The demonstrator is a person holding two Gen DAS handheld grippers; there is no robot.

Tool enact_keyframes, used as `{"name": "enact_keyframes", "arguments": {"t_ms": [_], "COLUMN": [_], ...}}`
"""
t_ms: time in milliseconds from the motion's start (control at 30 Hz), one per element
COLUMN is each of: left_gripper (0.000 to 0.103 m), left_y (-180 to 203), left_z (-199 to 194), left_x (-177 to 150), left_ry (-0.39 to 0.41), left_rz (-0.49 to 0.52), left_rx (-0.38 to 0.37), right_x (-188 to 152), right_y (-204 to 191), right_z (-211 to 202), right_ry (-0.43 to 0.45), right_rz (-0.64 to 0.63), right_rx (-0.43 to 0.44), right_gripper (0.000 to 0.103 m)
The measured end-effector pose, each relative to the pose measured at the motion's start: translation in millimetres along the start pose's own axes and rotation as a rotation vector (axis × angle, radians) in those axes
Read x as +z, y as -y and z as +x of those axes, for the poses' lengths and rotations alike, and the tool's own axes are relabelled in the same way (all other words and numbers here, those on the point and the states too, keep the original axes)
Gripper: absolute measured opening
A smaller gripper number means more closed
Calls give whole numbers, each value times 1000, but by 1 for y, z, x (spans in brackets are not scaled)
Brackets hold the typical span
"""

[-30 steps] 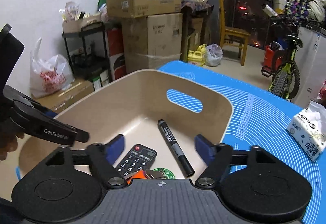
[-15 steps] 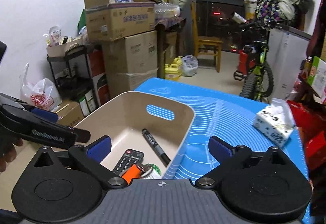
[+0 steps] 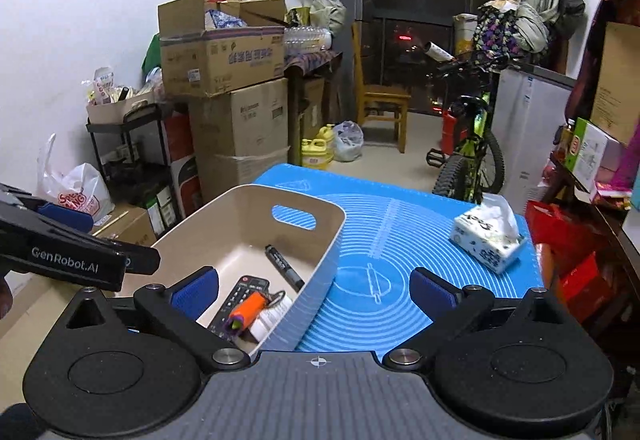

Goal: Organize rigid objects

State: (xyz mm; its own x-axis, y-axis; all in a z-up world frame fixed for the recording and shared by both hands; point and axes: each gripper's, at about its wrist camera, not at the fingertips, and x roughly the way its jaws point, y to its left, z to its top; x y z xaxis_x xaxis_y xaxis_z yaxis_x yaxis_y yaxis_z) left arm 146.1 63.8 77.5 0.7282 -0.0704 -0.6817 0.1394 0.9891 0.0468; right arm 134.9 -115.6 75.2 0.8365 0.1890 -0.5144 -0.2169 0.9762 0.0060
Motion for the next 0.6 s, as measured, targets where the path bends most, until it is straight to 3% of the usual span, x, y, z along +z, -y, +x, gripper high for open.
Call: {"name": "enact_keyframes", "arguments": {"t_ms": [300,600], "left_gripper": [87,87], "left_y": [21,41], "left_z": [-34,-53], "left_x": [-36,-69], "left_ry": [-6,-14], "left_rz": [7,23], "left_rx": [-26,4], "right_x": [-20,-44], "right_y": [5,14], "right_z": [-48,-83], "right_ry": [-3,-25], "right_rz": [22,69], "right_rx": [-21,-45], "right_gripper": [101,101]}}
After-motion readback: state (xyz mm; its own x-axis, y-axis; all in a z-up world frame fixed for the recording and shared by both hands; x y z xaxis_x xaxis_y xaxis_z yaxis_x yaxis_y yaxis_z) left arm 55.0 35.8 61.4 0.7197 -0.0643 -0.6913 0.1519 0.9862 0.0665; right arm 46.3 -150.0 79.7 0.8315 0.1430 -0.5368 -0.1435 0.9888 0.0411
